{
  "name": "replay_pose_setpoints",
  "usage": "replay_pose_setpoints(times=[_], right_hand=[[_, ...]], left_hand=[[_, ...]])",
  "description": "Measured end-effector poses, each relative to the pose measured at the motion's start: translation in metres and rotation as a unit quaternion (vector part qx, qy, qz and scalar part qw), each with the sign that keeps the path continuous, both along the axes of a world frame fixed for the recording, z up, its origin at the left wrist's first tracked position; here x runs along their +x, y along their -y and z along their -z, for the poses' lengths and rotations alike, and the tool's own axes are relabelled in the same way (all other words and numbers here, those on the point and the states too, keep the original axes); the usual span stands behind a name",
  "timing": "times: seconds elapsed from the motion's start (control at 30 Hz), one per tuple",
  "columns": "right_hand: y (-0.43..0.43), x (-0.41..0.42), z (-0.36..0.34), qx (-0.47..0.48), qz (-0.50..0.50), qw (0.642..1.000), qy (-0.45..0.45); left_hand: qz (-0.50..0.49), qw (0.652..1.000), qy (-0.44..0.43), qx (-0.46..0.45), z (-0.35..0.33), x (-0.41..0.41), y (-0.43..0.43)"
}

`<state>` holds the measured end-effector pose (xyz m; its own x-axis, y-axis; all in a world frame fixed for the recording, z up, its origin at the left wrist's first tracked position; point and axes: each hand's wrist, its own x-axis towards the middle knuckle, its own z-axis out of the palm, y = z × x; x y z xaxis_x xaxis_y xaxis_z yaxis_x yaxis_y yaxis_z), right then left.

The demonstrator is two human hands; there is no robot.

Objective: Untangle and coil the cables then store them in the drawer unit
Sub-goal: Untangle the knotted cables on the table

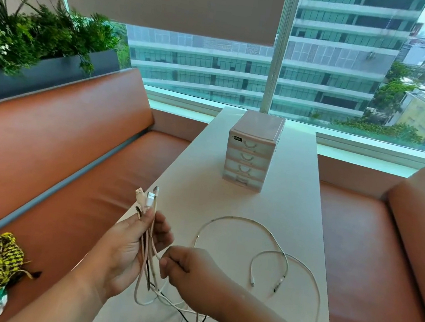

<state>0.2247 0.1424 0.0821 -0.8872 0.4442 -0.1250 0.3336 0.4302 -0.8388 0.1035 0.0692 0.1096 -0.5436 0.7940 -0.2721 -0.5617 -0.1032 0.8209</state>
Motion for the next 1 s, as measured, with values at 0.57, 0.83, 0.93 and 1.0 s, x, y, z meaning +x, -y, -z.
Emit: replay_pose_setpoints(times=[0.57,0.83,0.93,1.0], right_hand=[[0.005,-0.007,0.012,0.043,0.122,0.986,-0.106],[0.008,-0.002,0.000,-0.187,0.087,0.975,-0.084],[0.010,-0.002,0.001,-0.206,0.074,0.971,-0.096],[0.010,-0.002,0.002,-0.218,0.082,0.967,-0.103]], left_hand=[[-0.012,0.998,0.055,0.029,-0.008,0.005,-0.004],[-0.022,0.999,0.039,0.030,-0.009,0.002,-0.002],[-0.011,0.999,0.015,0.030,-0.009,0.006,-0.002],[-0.003,0.999,0.006,0.034,-0.008,0.009,-0.002]])
